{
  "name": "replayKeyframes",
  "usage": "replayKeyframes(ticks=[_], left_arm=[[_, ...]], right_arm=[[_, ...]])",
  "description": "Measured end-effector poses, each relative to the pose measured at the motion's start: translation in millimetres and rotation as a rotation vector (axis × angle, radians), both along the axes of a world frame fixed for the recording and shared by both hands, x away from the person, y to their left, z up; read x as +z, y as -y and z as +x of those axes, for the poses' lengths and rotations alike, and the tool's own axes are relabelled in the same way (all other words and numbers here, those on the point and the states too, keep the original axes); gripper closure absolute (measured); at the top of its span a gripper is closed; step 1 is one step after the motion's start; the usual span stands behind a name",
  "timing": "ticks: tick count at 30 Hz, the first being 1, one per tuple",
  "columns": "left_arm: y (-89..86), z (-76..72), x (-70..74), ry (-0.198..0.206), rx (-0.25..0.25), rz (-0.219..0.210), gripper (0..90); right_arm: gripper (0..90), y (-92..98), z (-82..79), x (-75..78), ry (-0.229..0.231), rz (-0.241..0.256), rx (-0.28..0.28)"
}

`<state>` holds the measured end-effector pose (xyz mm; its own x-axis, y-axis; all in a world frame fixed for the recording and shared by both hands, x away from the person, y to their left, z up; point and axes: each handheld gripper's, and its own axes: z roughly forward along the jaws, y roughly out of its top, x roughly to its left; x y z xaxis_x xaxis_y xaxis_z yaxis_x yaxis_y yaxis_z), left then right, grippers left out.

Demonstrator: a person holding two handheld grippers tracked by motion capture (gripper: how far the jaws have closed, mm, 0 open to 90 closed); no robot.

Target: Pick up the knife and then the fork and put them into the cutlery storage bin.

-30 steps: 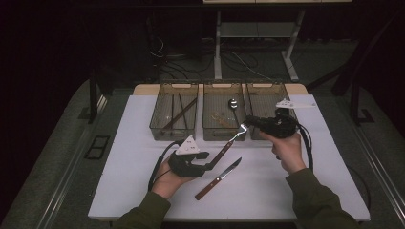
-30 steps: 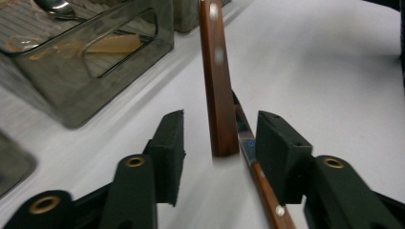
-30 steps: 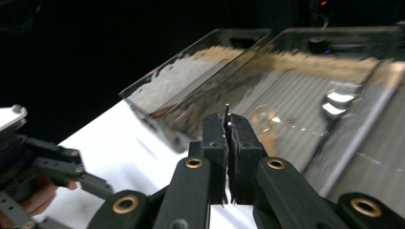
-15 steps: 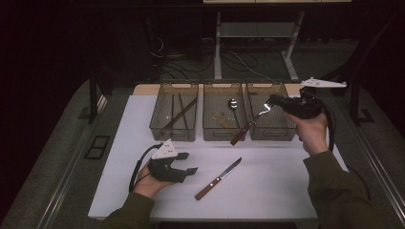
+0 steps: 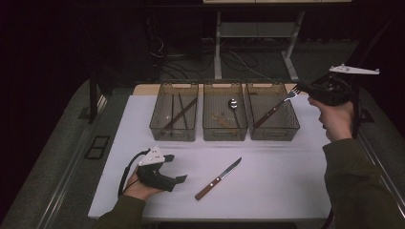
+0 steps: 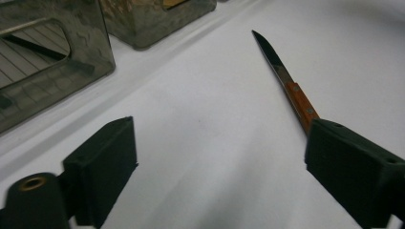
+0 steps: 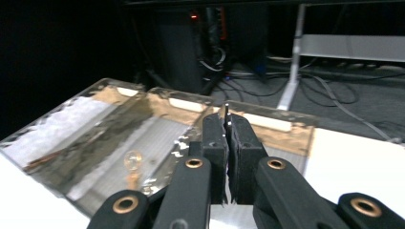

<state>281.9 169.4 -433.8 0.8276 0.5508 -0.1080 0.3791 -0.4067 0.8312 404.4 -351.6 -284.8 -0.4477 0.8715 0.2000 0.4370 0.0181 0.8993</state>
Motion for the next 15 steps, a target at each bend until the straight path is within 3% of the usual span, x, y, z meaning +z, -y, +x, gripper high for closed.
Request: replayKeyframes(ticks=[3, 10, 15], left_arm=[[1.5, 0.4, -1.7, -0.002, 0.006, 0.001, 0.0], [3.9, 0.1, -3.6, -0.008, 0.008, 0.016, 0.0], [4.5, 0.3, -4.4, -0.018, -0.002, 0.012, 0.0]], right_arm=[[86.8, 7.1, 3.5, 3.4, -0.001, -0.022, -0.023], [86.8, 5.3, 20.4, -3.0, -0.019, -0.093, -0.038], [86.7, -7.1, 36.0, -19.5, -0.069, -0.148, -0.023]])
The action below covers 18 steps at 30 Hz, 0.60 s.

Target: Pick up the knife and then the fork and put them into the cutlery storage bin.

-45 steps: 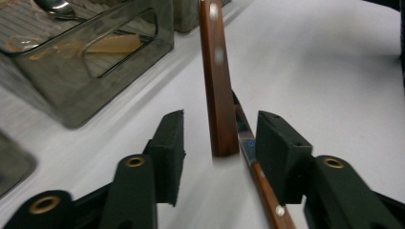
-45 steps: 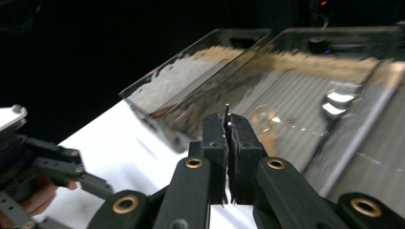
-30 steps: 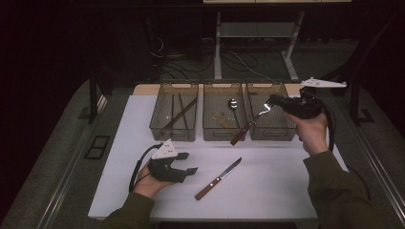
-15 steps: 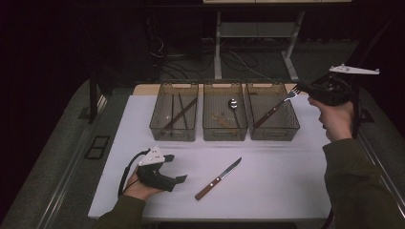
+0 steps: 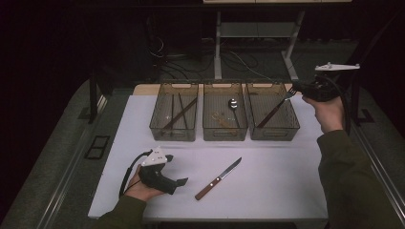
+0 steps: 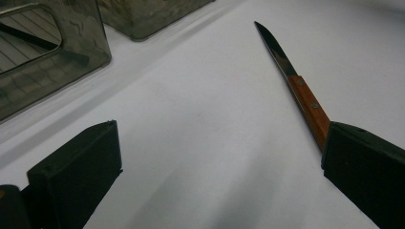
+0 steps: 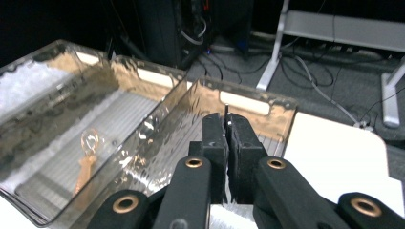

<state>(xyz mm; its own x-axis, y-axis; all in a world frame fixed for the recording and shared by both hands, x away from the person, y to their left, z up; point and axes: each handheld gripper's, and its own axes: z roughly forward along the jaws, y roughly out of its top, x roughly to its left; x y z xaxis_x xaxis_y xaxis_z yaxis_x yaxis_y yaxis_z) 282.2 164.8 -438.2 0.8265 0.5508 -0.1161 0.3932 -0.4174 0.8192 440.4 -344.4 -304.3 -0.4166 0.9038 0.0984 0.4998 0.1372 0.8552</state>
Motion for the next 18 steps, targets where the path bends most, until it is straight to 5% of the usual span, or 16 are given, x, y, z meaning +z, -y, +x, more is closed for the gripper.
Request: replayKeyframes(ticks=[10, 18], left_arm=[[2.6, 0.0, -2.7, -0.021, -0.021, 0.011, 0.0], [4.2, 0.0, -3.6, -0.022, -0.027, 0.017, 0.0]], right_arm=[[86.7, -9.4, 18.4, -22.0, -0.099, -0.004, 0.049], [86.4, -7.0, 30.6, -38.1, -0.133, 0.012, 0.046]])
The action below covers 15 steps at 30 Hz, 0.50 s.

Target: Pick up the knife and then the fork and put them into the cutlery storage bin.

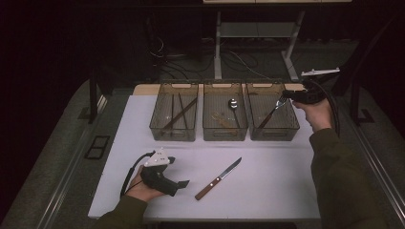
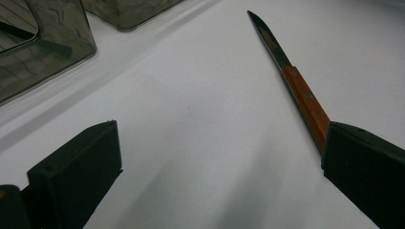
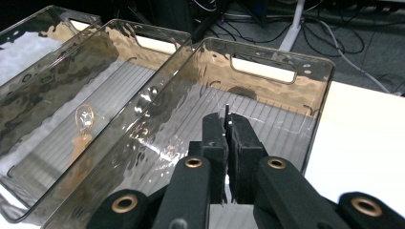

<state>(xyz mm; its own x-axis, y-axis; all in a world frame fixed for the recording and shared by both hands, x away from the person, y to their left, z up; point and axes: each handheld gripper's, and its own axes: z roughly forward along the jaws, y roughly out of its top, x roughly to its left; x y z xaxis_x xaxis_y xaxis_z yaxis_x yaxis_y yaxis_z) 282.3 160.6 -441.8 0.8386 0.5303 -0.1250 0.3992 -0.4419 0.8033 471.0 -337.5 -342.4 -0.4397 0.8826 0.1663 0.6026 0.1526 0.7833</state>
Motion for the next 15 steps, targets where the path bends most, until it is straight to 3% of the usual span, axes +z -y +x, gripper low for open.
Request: replayKeyframes(ticks=[4, 8, 11, 13, 15], left_arm=[[0.6, 0.4, 0.0, -0.001, -0.001, 0.000, 0.0], [0.6, 0.4, 0.4, 0.000, -0.002, -0.004, 0.0], [0.3, 0.8, 0.3, -0.003, -0.004, -0.005, 0.0], [0.2, 1.0, 0.3, -0.004, -0.005, -0.007, 0.0], [0.0, 0.7, 0.6, -0.002, -0.006, -0.009, 0.0]], right_arm=[[85.3, 0.1, 7.9, -9.1, -0.002, -0.015, -0.013], [84.1, 3.3, 18.1, -20.5, -0.020, 0.005, -0.033], [79.9, 3.4, 24.0, -29.2, -0.038, -0.029, -0.051], [64.6, 3.1, 26.3, -33.1, -0.037, -0.075, -0.067], [55.3, 4.8, 25.8, -32.0, -0.018, -0.096, -0.090]])
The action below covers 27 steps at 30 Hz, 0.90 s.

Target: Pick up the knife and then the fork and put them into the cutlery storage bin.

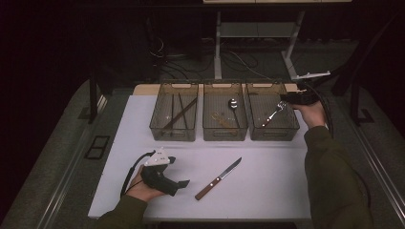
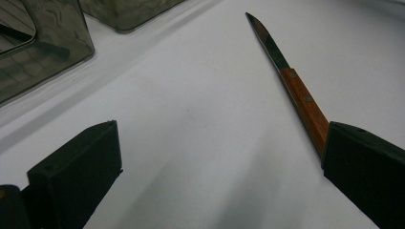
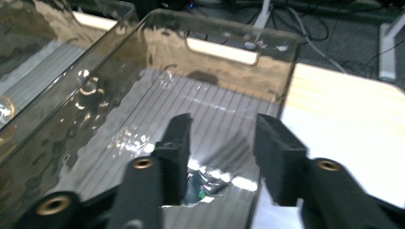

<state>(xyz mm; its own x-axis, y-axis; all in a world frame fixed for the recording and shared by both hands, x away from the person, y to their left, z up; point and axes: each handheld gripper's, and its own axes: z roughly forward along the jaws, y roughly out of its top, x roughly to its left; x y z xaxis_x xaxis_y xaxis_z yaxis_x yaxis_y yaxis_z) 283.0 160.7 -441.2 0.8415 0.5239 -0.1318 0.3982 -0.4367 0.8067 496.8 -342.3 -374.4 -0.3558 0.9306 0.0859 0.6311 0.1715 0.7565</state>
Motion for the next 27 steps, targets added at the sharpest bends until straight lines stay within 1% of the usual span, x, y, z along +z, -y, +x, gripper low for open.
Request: replayKeyframes(ticks=[1, 4, 7, 10, 11, 14, 18, 20, 22, 24, 26, 27], left_arm=[[0.0, -0.2, 0.2, 0.001, 0.000, -0.002, 0.0], [0.1, -0.1, 0.6, 0.004, -0.002, -0.003, 0.0], [0.4, -0.2, 0.5, 0.004, -0.002, 0.001, 0.0], [0.1, 0.0, 0.4, 0.002, 0.004, 0.001, 0.0], [0.1, 0.2, 0.3, 0.001, 0.005, 0.003, 0.0], [0.0, 0.6, -0.1, -0.002, 0.009, 0.004, 0.0], [0.2, 0.3, 0.7, -0.003, 0.011, 0.012, 0.6], [1.1, -0.2, 2.5, 0.000, 0.010, 0.016, 5.6], [2.8, -0.4, 4.1, -0.004, 0.013, 0.026, 7.4], [4.2, -0.6, 5.1, -0.009, 0.011, 0.038, 10.8], [5.9, -0.6, 5.5, -0.015, 0.007, 0.040, 14.7], [7.1, -1.0, 5.8, -0.016, 0.009, 0.042, 15.9]], right_arm=[[50.9, 2.5, -0.7, 2.2, 0.013, 0.007, -0.003], [44.7, 6.4, -3.0, 7.0, 0.020, 0.013, 0.002], [41.2, 8.4, -5.8, 8.2, 0.015, 0.014, 0.003], [37.3, 8.2, -10.0, 8.8, 0.007, 0.018, 0.018], [36.4, 7.3, -12.5, 9.5, 0.010, 0.015, 0.021], [33.7, 5.2, -21.5, 13.7, 0.033, 0.032, 0.035], [29.8, 0.9, -40.7, 23.9, 0.066, 0.052, 0.066], [29.7, -1.1, -51.7, 26.8, 0.086, 0.067, 0.073], [29.4, -4.9, -63.4, 27.2, 0.102, 0.049, 0.078], [28.0, -8.5, -74.4, 26.3, 0.113, 0.039, 0.096], [26.2, -11.8, -83.1, 25.4, 0.108, 0.049, 0.112], [26.0, -13.9, -89.1, 24.6, 0.113, 0.054, 0.125]])
